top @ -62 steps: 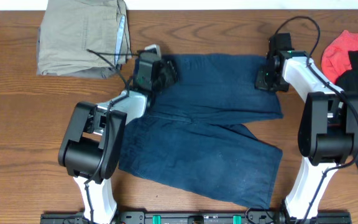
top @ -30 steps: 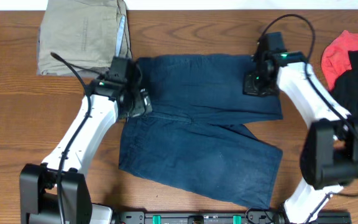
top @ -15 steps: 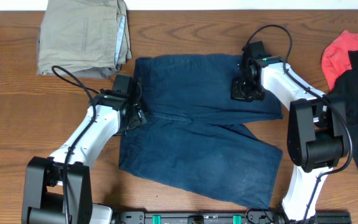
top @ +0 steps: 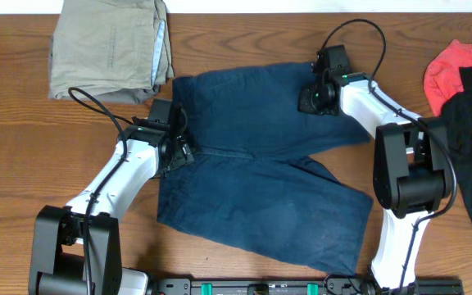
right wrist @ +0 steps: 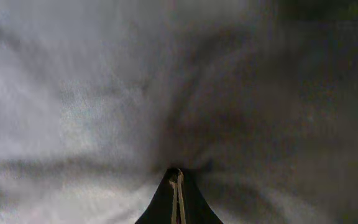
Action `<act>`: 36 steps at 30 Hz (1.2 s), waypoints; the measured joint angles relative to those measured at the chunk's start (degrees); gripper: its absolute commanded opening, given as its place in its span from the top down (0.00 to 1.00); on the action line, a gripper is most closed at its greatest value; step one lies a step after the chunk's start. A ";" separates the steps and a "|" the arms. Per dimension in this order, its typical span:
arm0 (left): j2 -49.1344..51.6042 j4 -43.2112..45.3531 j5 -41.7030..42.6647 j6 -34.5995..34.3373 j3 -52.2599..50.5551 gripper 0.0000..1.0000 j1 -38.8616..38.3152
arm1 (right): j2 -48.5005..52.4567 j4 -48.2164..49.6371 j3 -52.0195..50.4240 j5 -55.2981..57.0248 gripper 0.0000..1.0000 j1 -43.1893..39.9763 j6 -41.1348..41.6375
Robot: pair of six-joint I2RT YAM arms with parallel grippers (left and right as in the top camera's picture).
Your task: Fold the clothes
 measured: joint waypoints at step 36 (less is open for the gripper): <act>3.58 2.84 12.92 6.10 0.00 0.02 0.00 | 23.39 -53.99 63.19 2.71 0.06 -9.55 -3.74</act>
